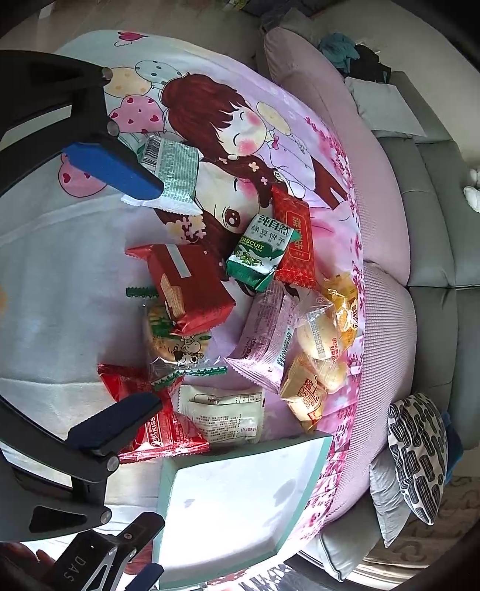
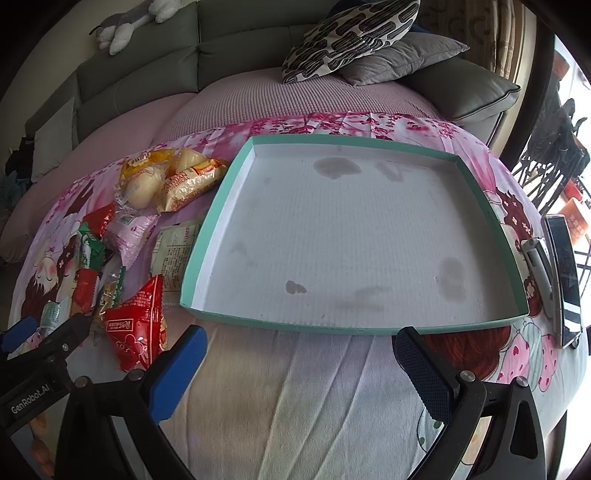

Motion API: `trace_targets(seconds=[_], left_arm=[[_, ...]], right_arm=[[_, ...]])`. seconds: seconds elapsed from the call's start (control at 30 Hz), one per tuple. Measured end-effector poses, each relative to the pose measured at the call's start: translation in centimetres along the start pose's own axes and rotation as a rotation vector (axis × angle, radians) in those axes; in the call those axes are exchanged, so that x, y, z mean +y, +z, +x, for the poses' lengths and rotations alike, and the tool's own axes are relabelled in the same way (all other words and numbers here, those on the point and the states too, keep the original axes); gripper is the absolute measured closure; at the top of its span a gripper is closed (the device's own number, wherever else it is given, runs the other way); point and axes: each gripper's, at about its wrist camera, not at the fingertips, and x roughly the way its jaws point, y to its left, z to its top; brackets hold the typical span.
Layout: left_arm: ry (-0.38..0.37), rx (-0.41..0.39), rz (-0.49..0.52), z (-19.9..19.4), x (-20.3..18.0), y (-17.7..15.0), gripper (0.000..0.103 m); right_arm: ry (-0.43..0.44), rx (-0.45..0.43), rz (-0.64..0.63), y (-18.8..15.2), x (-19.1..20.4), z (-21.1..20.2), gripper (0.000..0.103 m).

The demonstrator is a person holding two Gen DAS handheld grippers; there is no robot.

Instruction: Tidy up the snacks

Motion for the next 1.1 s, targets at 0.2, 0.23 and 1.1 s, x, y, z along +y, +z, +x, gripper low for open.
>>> trace_targets(seconds=[0.2, 0.23, 1.1], left_arm=[[-0.004, -0.009, 0.000, -0.19, 0.05, 0.07, 0.000], [-0.005, -0.008, 0.000, -0.16, 0.05, 0.10, 0.000], [-0.005, 0.014, -0.015, 0.03, 0.24, 0.15, 0.000]], right_arm=[[0.000, -0.004, 0.002, -0.05, 0.00, -0.11, 0.000], [0.000, -0.004, 0.002, -0.05, -0.01, -0.10, 0.000], [0.002, -0.004, 0.003, -0.06, 0.01, -0.13, 0.000]])
